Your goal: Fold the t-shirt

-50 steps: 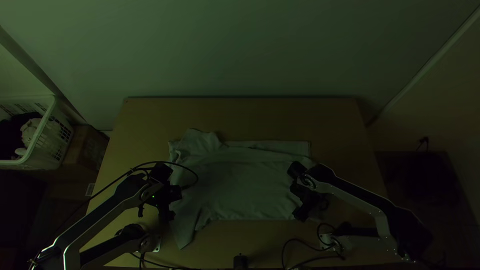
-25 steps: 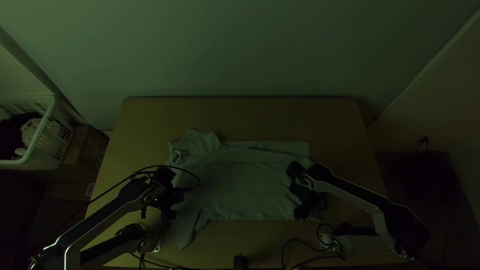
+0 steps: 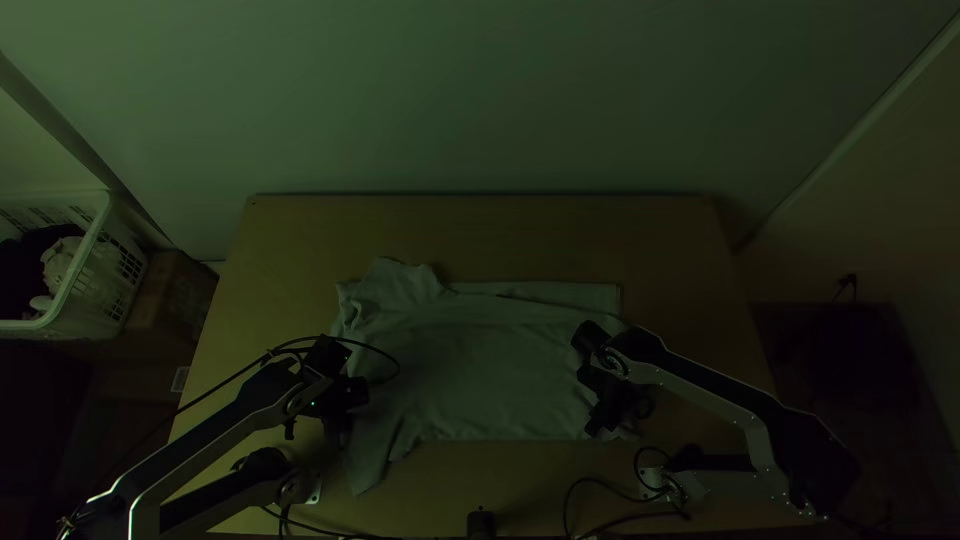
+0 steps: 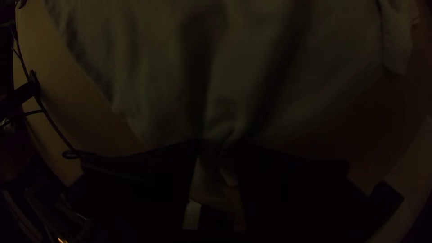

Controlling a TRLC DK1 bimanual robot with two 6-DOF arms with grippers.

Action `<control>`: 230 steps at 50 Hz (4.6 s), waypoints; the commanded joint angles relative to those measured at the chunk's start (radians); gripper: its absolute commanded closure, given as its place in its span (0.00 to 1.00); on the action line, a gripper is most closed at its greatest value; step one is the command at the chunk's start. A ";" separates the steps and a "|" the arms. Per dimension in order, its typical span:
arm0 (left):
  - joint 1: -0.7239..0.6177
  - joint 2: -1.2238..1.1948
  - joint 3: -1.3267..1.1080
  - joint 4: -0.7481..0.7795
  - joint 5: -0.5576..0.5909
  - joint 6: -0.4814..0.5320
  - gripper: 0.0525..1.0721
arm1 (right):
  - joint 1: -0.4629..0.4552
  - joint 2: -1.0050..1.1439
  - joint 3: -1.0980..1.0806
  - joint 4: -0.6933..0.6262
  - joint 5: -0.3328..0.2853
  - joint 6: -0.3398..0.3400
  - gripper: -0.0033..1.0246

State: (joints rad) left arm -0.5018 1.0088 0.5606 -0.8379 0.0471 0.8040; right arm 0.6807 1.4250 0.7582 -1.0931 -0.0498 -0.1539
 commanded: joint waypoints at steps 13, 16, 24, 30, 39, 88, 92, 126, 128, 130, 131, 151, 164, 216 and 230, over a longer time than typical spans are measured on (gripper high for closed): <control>0.091 0.004 -0.004 -0.017 0.005 0.027 0.97 | -0.004 -0.046 -0.008 0.029 -0.007 -0.007 0.97; 0.121 0.005 0.028 -0.049 0.011 0.037 0.97 | -0.026 -0.064 0.001 0.018 -0.007 -0.015 0.97; 0.212 0.025 0.159 -0.130 0.048 0.064 0.97 | -0.098 -0.107 0.035 0.001 -0.010 -0.052 0.97; 0.250 0.088 0.254 -0.175 0.068 0.066 0.97 | -0.161 -0.113 0.087 -0.031 -0.036 -0.090 0.97; 0.244 0.155 0.355 -0.184 0.088 0.037 0.97 | -0.221 -0.110 0.202 -0.070 -0.110 -0.104 0.97; 0.385 0.669 0.929 -0.205 0.109 0.041 0.97 | -0.480 0.269 0.635 -0.068 -0.151 -0.199 0.97; 0.390 0.717 0.969 -0.199 0.111 0.032 0.97 | -0.478 0.295 0.665 -0.054 -0.151 -0.190 0.97; 0.390 0.758 0.915 -0.003 0.100 -0.112 0.04 | -0.501 0.379 0.693 0.048 -0.148 -0.133 0.09; 0.390 0.757 0.917 0.006 0.100 -0.124 0.04 | -0.504 0.380 0.693 0.048 -0.147 -0.131 0.04; 0.390 0.754 0.921 0.010 0.099 -0.135 0.04 | -0.509 0.379 0.694 0.048 -0.148 -0.131 0.04; 0.390 0.752 0.924 0.010 0.099 -0.140 0.04 | -0.512 0.377 0.696 0.048 -0.148 -0.128 0.04; 0.445 0.516 0.837 -0.006 0.099 -0.278 0.04 | -0.615 0.311 0.624 0.048 -0.236 -0.055 0.04; 0.459 0.436 0.791 -0.012 0.099 -0.321 0.04 | -0.633 0.305 0.569 0.090 -0.288 -0.026 0.04; 0.661 0.764 0.780 -0.095 0.402 -0.422 0.05 | -0.595 0.218 0.573 0.090 -0.286 -0.032 0.04; 0.678 0.792 0.792 -0.142 0.468 -0.413 0.05 | -0.573 0.199 0.566 0.090 -0.286 -0.021 0.04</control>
State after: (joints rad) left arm 0.1665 1.7664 1.3388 -0.9524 0.4900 0.3779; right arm 0.0917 1.6585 1.3415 -1.0027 -0.3302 -0.1902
